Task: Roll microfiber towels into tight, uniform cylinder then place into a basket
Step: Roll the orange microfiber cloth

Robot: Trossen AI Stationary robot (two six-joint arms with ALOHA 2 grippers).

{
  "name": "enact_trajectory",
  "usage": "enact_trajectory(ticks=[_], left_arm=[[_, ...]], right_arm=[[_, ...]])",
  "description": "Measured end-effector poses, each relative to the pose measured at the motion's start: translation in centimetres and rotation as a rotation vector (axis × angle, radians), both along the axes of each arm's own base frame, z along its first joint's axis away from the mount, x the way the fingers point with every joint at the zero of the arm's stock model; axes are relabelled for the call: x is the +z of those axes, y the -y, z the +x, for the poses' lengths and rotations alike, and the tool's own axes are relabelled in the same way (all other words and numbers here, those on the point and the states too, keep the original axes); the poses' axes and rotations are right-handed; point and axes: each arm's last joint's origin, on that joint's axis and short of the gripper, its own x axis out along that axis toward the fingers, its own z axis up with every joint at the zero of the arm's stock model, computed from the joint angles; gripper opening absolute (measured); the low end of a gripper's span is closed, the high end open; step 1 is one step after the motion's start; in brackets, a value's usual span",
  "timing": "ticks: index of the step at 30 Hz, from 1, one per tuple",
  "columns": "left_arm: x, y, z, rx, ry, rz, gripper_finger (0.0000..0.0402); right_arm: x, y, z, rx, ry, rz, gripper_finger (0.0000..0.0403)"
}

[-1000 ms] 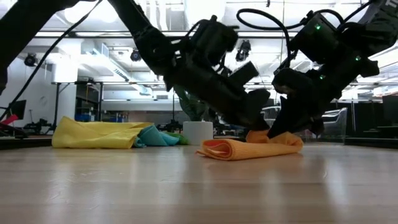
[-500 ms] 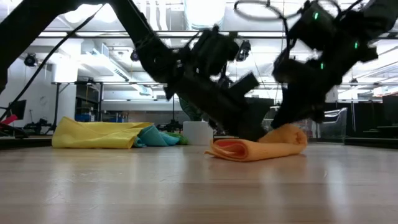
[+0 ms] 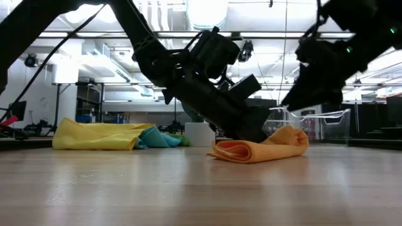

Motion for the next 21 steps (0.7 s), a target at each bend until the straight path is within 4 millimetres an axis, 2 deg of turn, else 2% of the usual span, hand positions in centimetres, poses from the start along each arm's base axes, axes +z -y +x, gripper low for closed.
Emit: enact_trajectory(ticks=[6, 9, 21], left_arm=[[0.5, 0.0, -0.1, -0.002, 0.009, 0.003, 0.0000], [0.6, 0.1, -0.1, -0.010, 0.005, 0.015, 0.0000], [0.6, 0.2, -0.2, -0.020, 0.002, 0.029, 0.0000]], right_arm=[[-2.9, -1.3, 0.4, 0.049, 0.120, 0.020, 0.0149], [-4.6, -1.5, 0.2, 0.020, 0.089, -0.017, 0.0139], [-8.0, -3.5, 1.7, 0.033, 0.063, -0.067, 0.0094]])
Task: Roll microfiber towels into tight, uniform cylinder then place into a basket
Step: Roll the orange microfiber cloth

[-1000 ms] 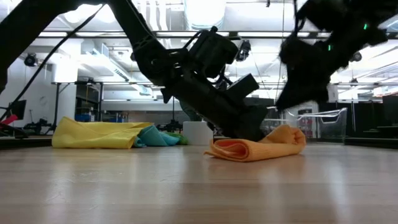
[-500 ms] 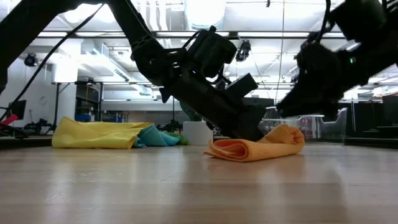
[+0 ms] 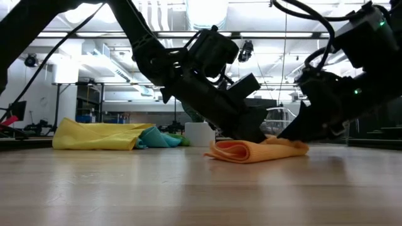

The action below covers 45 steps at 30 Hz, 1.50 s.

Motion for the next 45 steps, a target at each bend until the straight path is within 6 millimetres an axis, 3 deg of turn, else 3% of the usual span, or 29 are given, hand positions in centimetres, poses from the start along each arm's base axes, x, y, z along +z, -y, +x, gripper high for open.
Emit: enact_trajectory(ticks=[5, 12, 17, 23, 28, 35, 45], left_arm=[[1.0, -0.1, -0.5, -0.014, -0.008, 0.045, 0.0000], [5.0, -0.2, -2.0, -0.038, -0.040, 0.106, 0.0000], [5.1, -0.3, -3.1, -0.050, -0.089, 0.140, 0.0000], [6.3, -0.1, -3.1, -0.123, 0.091, 0.154, 0.0000], [5.0, 0.4, -2.4, -0.242, 0.124, 0.099, 0.0000], [0.6, 0.3, -2.0, -0.245, 0.017, 0.110, 0.0000], [0.0, -0.3, -1.9, -0.208, 0.004, 0.131, 0.0000]], right_arm=[[-0.6, -0.4, 0.3, 0.030, -0.034, -0.038, 0.0065], [-0.2, -0.4, 0.0, 0.090, -0.066, -0.107, 0.0036], [0.2, -0.5, -0.1, 0.146, -0.084, -0.155, 0.0033], [0.3, -0.5, -0.2, 0.167, -0.094, -0.182, 0.0033], [0.4, -0.5, -0.1, 0.167, -0.091, -0.183, 0.0033], [0.4, -0.5, -0.1, 0.168, -0.089, -0.185, 0.0033], [1.2, -0.6, 0.1, 0.196, -0.056, -0.158, 0.0049]])
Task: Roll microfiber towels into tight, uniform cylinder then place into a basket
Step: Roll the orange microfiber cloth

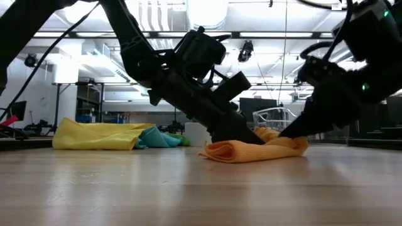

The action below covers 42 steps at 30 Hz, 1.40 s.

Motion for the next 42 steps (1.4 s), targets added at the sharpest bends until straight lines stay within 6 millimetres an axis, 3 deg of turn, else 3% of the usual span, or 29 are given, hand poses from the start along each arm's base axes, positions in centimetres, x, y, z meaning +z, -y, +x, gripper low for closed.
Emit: enact_trajectory(ticks=[9, 15, 21, 29, 35, 42], left_arm=[[-0.1, -0.1, 0.0, 0.007, -0.006, 0.006, 0.0000], [-0.1, -0.1, 0.0, 0.006, -0.006, 0.005, 0.0000], [-0.1, -0.1, 0.0, -0.003, -0.008, 0.019, 0.0000], [-0.1, -0.1, 0.0, -0.004, -0.009, 0.019, 0.0000], [-0.1, -0.1, 0.0, -0.004, -0.009, 0.019, 0.0000], [0.5, -0.1, -0.2, -0.010, -0.009, 0.030, 0.0000]], right_arm=[[3.3, 0.2, -0.9, 0.020, 0.061, 0.037, 0.0165], [3.0, -0.6, -0.7, 0.052, 0.087, -0.005, 0.0182], [0.3, -0.8, 0.3, 0.008, 0.077, -0.069, 0.0146], [-0.9, -1.8, 1.3, 0.033, 0.064, -0.129, 0.0019], [-1.2, -1.5, 1.1, -0.051, 0.028, -0.144, 0.0010], [-1.4, -1.8, 1.0, -0.014, 0.017, -0.098, 0.0009]])
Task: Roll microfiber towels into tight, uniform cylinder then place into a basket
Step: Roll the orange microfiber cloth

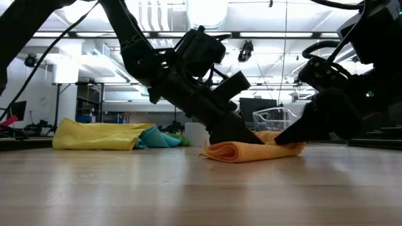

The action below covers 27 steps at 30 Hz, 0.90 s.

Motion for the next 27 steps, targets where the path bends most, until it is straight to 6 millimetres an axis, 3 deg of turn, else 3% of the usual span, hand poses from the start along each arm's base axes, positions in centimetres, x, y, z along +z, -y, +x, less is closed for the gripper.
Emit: enact_trajectory(ticks=[6, 16, 20, 24, 27], left_arm=[[2.4, -0.2, -0.3, 0.033, 0.028, 0.074, 0.0000], [2.9, -0.8, -0.5, 0.118, 0.009, 0.239, 0.0000], [4.7, -0.2, -1.2, 0.157, -0.012, 0.331, 0.0000], [5.8, 1.0, -2.7, 0.056, -0.005, 0.263, 0.0000], [5.5, 1.5, -3.7, -0.071, 0.001, 0.134, 0.0000]], right_arm=[[-0.2, 0.0, -0.1, 0.007, -0.013, 0.023, 0.0009], [-0.2, 0.0, 0.0, 0.007, -0.014, 0.030, 0.0009], [-0.2, 0.0, 0.0, 0.007, -0.014, 0.030, 0.0009], [-0.2, 0.0, 0.0, 0.007, -0.014, 0.030, 0.0009], [-0.2, 0.0, 0.0, 0.007, -0.014, 0.030, 0.0009]])
